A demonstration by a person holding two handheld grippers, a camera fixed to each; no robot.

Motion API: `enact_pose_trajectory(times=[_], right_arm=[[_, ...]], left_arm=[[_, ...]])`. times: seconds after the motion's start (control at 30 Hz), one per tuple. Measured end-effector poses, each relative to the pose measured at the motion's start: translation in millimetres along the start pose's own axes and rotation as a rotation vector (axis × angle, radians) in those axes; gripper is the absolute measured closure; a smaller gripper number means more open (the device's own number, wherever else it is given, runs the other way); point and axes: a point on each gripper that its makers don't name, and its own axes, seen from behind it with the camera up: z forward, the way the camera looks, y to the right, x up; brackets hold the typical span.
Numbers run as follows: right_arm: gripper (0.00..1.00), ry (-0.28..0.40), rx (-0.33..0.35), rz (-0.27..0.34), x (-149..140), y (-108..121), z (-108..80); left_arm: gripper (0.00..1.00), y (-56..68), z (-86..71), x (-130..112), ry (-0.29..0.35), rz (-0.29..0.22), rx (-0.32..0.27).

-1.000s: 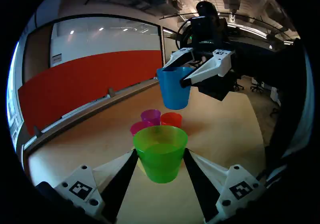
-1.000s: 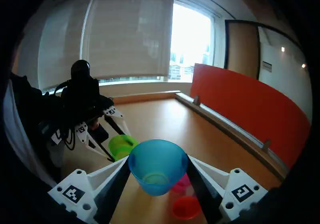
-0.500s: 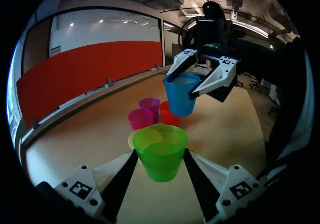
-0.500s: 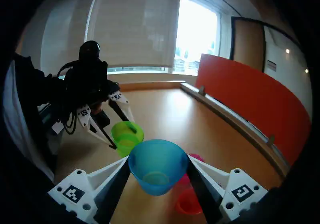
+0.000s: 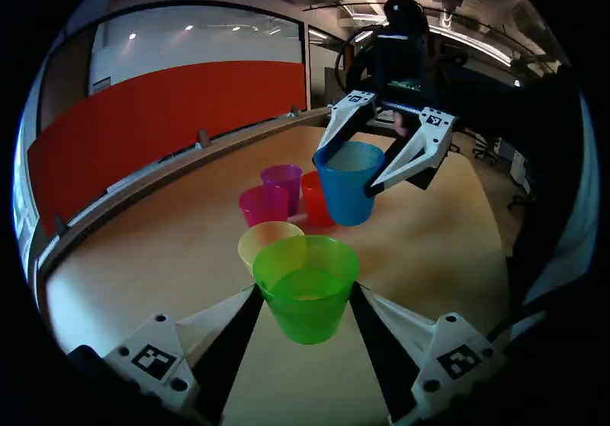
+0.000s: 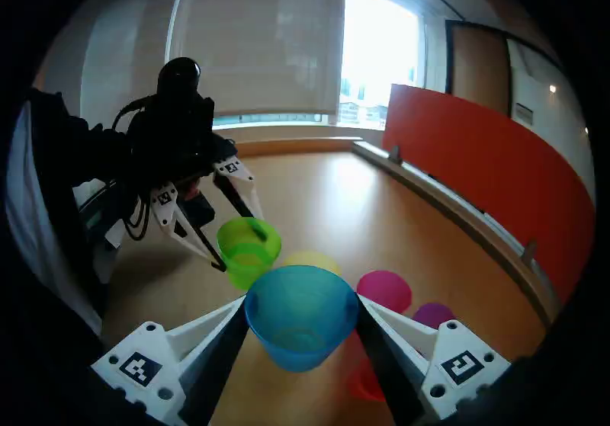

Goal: Pour water

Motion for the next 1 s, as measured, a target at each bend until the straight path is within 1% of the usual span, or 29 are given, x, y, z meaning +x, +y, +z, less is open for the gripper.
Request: enact_pose_trajectory(times=[0.37,0.67,1.0], right_arm=[[0.08,-0.025,0.029,-0.006,-18,-8,13.7],[0.08,-0.046,0.042,-0.004,-33,-10,23.1],[0.08,-0.057,0.053,-0.005,-42,-13,30.2]], left_arm=[[0.19,4.0,3.9,-14,-0.041,0.005,-0.022],[0.19,5.4,6.3,-20,-0.063,0.005,-0.042],[0.18,7.2,8.0,-27,-0.094,0.026,-0.062]])
